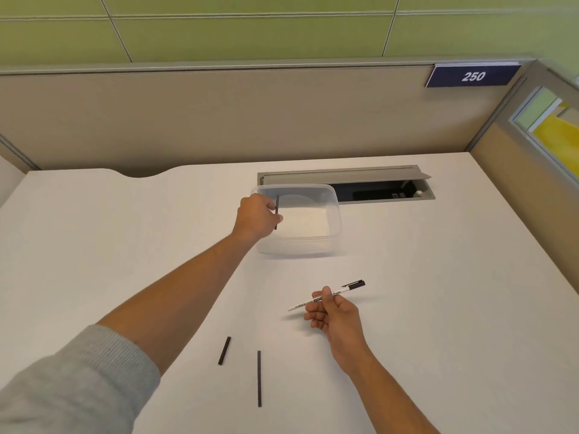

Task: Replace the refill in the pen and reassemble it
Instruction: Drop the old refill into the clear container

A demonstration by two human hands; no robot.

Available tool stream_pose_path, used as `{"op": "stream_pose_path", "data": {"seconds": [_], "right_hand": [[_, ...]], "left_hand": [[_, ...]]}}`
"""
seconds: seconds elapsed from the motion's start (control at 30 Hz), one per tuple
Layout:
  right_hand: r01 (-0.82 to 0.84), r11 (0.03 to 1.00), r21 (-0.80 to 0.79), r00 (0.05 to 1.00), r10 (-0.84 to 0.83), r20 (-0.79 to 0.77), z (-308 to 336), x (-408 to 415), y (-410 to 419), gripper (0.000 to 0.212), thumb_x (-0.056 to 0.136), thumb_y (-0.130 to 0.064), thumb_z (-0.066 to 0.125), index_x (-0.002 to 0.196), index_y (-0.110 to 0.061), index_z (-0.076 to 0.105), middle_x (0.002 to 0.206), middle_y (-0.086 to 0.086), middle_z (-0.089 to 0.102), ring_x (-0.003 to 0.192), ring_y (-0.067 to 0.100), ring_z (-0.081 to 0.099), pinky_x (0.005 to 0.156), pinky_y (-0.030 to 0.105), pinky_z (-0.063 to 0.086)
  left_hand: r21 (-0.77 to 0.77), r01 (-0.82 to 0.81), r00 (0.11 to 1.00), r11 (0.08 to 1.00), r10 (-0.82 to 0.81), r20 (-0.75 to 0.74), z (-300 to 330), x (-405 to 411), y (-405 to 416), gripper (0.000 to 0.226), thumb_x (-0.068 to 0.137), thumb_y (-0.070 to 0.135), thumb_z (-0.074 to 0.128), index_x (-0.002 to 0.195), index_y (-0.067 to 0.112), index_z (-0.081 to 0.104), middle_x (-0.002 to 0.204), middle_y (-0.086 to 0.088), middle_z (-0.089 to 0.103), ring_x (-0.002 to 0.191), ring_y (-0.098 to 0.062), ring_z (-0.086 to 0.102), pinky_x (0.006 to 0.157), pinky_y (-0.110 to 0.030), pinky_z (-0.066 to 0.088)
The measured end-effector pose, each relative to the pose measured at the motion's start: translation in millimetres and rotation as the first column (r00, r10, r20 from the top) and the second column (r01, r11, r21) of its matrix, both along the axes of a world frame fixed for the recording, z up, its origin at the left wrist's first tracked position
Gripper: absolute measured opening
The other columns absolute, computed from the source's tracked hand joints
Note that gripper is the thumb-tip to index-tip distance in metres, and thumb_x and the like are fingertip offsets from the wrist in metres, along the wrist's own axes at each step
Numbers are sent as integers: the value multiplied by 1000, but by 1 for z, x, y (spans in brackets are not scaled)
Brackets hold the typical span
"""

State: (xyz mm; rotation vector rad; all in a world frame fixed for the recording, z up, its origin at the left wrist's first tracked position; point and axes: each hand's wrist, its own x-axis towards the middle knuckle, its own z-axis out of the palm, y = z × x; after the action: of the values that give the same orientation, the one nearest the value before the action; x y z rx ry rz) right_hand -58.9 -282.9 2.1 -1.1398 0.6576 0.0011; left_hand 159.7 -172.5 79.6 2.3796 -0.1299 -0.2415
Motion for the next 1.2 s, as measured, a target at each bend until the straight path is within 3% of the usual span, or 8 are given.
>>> {"op": "stream_pose_path", "data": {"seconds": [0.2,0.33,0.43,0.5,0.67,0.83,1.2], "right_hand": [[1,1000,9,1000,-1,3,-2,12,-1,35,93,-35,52,94,-3,64,70,10,70,62,22,65,54,26,51],[-4,1000,3,1000,4,-1,-5,16,-2,34,93,-36,53,93,-3,64,69,10,70,62,22,65,54,27,51],[-7,1000,4,1000,7,-1,-5,16,-2,34,93,-36,53,93,-3,64,70,10,71,62,22,65,54,27,51],[-3,1000,4,1000,3,0,-5,15,-2,34,93,-35,53,92,-4,64,70,10,71,62,22,65,54,27,50],[12,1000,4,1000,-12,-6,-1,12,-1,34,94,-35,52,92,-4,65,69,9,70,62,21,66,53,26,51],[18,1000,15,1000,-18,-13,4,5,6,33,94,-34,52,94,-3,64,69,8,71,61,21,66,53,25,52],[37,998,48,999,-35,-39,12,-32,16,28,95,-30,52,91,-5,63,64,6,70,58,19,66,50,25,51]], "left_hand": [[135,42,997,990,-32,-73,-11,17,-19,21,78,11,72,96,0,69,97,-17,71,90,-32,67,76,-36,56],[193,64,993,979,-43,-109,-15,23,-26,23,79,13,73,96,-1,66,98,-17,70,87,-31,68,63,-32,49],[168,40,993,985,-21,-115,-16,24,-27,26,83,18,71,100,1,61,100,-18,69,87,-31,70,72,-35,56],[125,1,998,992,7,-64,-16,22,-25,23,85,16,69,100,0,63,101,-18,69,87,-31,69,70,-33,55],[-10,-76,996,997,77,37,-8,3,-4,15,89,13,60,85,4,72,87,-18,72,82,-35,70,77,-43,60],[-62,-140,986,988,145,85,-4,-43,28,17,88,20,63,79,9,71,80,-10,73,74,-29,66,70,-35,56],[191,-29,986,981,60,-157,-43,-157,91,24,86,33,63,77,10,63,86,-12,70,80,-33,66,70,-37,56]]}}
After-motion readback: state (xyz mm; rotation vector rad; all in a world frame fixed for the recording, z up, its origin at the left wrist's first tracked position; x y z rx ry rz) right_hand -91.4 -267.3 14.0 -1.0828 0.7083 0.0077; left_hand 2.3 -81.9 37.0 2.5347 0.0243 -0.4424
